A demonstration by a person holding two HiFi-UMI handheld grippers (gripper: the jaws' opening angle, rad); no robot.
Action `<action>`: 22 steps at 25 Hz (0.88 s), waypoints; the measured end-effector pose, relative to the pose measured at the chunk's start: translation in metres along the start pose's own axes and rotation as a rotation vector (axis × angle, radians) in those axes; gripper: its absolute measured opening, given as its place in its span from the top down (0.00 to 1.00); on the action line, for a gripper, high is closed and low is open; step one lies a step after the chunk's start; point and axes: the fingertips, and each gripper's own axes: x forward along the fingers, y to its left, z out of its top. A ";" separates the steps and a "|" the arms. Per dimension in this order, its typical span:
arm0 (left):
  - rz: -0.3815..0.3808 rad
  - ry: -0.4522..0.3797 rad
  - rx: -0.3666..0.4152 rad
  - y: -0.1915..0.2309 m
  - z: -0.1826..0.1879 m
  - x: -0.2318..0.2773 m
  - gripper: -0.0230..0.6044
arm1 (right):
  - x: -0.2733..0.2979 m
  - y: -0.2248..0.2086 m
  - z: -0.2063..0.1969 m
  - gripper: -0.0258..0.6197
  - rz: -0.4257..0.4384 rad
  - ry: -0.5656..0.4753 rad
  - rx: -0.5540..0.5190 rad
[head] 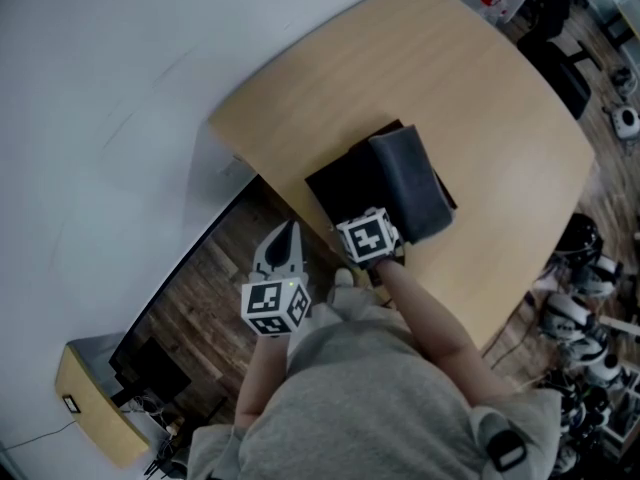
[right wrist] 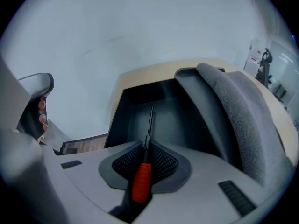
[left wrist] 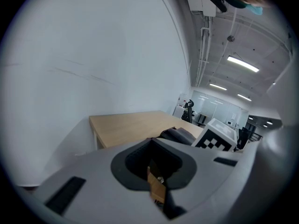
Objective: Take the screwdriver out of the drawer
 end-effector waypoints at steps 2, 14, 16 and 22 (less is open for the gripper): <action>0.005 -0.001 -0.002 0.002 -0.002 -0.004 0.96 | -0.001 -0.002 0.002 0.87 -0.012 -0.022 -0.012; -0.052 -0.011 0.016 -0.009 -0.008 -0.020 0.96 | -0.042 0.008 0.023 0.87 -0.042 -0.236 -0.021; -0.071 -0.009 0.026 -0.013 -0.009 -0.024 0.96 | -0.053 0.009 0.024 0.87 -0.062 -0.273 -0.022; -0.125 -0.008 0.055 -0.019 -0.012 -0.051 0.96 | -0.090 0.025 0.019 0.87 -0.112 -0.381 0.015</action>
